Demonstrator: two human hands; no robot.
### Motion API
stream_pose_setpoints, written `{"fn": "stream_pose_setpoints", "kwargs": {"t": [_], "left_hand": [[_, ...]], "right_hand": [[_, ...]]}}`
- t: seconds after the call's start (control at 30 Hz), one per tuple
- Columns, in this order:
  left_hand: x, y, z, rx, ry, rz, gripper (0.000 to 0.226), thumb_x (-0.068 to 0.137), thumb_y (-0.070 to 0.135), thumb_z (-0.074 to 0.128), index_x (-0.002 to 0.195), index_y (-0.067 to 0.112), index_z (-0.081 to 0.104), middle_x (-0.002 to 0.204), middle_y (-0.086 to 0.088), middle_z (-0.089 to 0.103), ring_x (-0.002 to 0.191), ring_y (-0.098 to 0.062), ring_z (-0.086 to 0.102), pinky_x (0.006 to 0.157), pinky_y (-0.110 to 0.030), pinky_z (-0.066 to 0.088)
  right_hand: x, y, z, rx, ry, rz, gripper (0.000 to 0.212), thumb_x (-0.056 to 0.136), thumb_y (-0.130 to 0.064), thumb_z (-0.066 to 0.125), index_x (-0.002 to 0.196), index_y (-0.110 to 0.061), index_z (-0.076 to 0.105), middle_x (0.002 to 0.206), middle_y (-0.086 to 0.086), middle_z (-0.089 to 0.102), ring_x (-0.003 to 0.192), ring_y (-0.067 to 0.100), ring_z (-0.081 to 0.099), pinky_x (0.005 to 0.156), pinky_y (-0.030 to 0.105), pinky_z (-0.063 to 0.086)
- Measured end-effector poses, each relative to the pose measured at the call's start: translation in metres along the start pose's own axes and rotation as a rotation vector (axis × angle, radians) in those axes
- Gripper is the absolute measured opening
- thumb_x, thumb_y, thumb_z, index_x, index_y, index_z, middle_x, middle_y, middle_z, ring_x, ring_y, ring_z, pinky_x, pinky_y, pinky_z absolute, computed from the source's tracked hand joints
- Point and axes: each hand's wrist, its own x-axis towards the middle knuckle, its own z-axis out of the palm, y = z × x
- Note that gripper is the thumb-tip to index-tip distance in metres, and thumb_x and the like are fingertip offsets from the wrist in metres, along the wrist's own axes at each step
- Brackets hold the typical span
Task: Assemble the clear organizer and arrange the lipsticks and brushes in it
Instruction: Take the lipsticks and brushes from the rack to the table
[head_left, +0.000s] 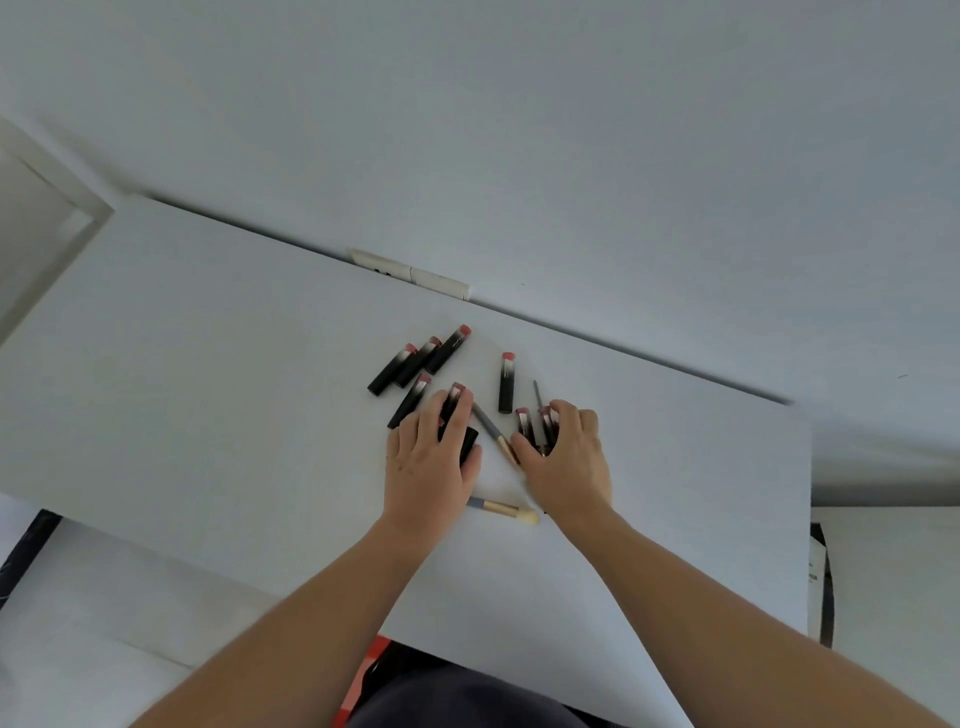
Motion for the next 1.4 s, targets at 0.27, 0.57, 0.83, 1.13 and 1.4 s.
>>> {"fn": "stream_pose_setpoints", "kwargs": {"t": [0.27,0.57,0.83,1.13,1.4], "left_hand": [[0.001,-0.005,0.007,-0.038,-0.02,0.04,0.061,0.095,0.034,0.065,0.151,0.014,0.047,0.157,-0.017,0.042,0.144,-0.034,0.04,0.116,-0.045,0.034],[0.003,-0.004,-0.005,-0.081,-0.09,0.026,0.06,0.099,0.036,0.059,0.153,0.014,0.044,0.16,-0.016,0.038,0.15,-0.032,0.031,0.121,-0.044,0.028],[0.002,-0.017,-0.061,-0.319,-0.068,-0.058,0.053,0.1,0.032,0.052,0.151,0.016,0.045,0.159,-0.006,0.04,0.149,-0.023,0.03,0.122,-0.04,0.025],[-0.026,-0.021,-0.13,-0.921,-0.213,-0.358,0.025,0.097,0.035,0.056,0.118,0.037,0.067,0.117,0.016,0.072,0.109,-0.004,0.067,0.095,-0.032,0.052],[-0.086,0.029,-0.138,-1.175,-0.353,-0.363,0.028,0.102,0.005,0.053,0.093,0.019,0.076,0.094,-0.01,0.076,0.082,-0.028,0.072,0.072,-0.029,0.061]], "right_hand": [[-0.013,0.007,0.005,-0.118,0.087,-0.093,0.055,0.086,-0.058,0.06,0.132,-0.031,0.046,0.126,-0.005,0.047,0.112,0.017,0.045,0.09,0.035,0.049],[-0.015,0.006,0.0,-0.078,0.046,-0.064,0.06,0.085,-0.067,0.053,0.133,-0.032,0.045,0.128,-0.007,0.046,0.116,0.016,0.042,0.094,0.037,0.047],[-0.029,0.018,-0.047,0.159,0.05,-0.078,0.043,0.094,-0.049,0.056,0.131,-0.028,0.056,0.123,-0.012,0.056,0.117,0.01,0.052,0.093,0.033,0.048],[-0.105,0.049,-0.106,0.616,0.11,0.092,0.024,0.096,-0.042,0.06,0.118,-0.051,0.063,0.12,-0.029,0.066,0.108,-0.007,0.062,0.089,0.02,0.05],[-0.234,0.097,-0.113,1.037,0.3,0.15,0.02,0.094,-0.035,0.067,0.114,-0.037,0.071,0.122,-0.006,0.072,0.114,0.016,0.068,0.089,0.027,0.058]]}}
